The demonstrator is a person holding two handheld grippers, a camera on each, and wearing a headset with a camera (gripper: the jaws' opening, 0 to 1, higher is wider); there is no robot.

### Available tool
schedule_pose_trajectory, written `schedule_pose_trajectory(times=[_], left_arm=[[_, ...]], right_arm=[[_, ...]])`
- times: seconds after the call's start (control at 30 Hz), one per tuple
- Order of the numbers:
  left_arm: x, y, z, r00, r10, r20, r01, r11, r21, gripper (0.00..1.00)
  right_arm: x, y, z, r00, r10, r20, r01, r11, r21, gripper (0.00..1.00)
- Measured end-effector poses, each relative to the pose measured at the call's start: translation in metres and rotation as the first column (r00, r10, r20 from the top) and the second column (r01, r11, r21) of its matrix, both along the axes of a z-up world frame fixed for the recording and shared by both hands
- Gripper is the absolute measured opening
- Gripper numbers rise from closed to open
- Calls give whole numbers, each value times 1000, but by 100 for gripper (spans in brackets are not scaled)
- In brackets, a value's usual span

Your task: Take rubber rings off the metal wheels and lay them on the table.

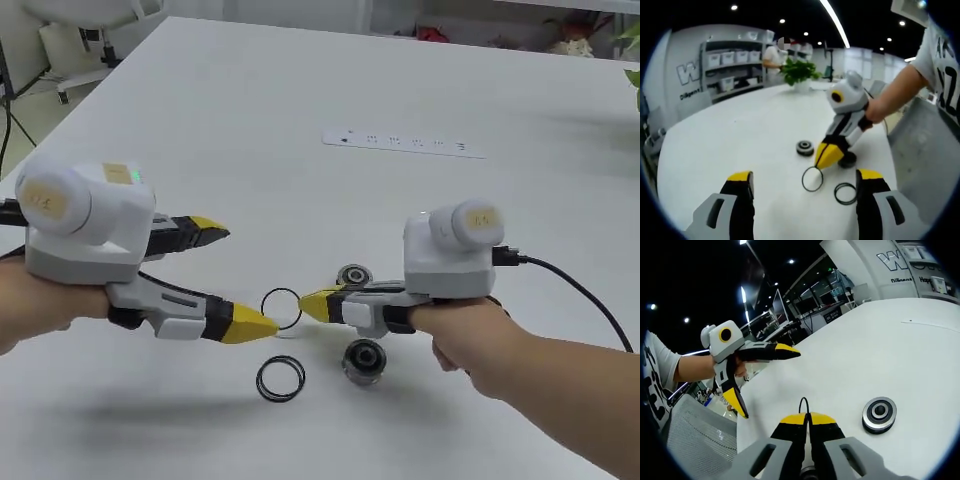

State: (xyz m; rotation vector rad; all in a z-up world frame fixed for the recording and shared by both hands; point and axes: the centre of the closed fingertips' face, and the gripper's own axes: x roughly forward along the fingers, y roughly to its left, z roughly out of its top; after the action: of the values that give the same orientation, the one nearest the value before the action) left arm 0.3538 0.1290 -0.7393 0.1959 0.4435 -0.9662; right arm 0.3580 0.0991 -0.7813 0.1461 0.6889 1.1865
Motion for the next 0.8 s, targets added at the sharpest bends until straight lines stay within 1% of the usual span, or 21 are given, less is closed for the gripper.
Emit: schedule_pose_trajectory(times=[0.1, 0.17, 0.27, 0.6, 0.7, 0.73, 0.8], left_arm=[[-1, 1, -1, 1000, -3, -2, 3, 1000, 3, 86], [-1, 1, 0, 1000, -4, -1, 4, 1000, 4, 85], [-1, 1, 0, 1000, -1, 1, 1, 1000, 3, 85], [1, 0, 2, 1000, -4, 0, 4, 1000, 3, 85], [2, -1, 3, 1000, -7, 0, 7, 1000, 3, 85], [3, -2, 3, 1000, -9, 0, 9, 1000, 3, 85], [4, -3, 4, 1000, -11, 2, 11, 1000, 2, 85]], right_arm=[[-2, 1, -1, 1000, 7, 8, -7, 1000, -11, 0], [-3, 1, -2, 999, 20, 27, -19, 999, -25, 0], [-3, -1, -3, 999, 30, 39, -28, 999, -37, 0], [0, -3, -1, 996, 34, 88, -28, 998, -64, 20], [1, -5, 1, 994, 39, 102, -32, 997, -67, 22], [3, -6, 3, 993, 38, 115, -31, 997, -69, 23], [4, -8, 5, 992, 39, 121, -31, 997, -67, 26]])
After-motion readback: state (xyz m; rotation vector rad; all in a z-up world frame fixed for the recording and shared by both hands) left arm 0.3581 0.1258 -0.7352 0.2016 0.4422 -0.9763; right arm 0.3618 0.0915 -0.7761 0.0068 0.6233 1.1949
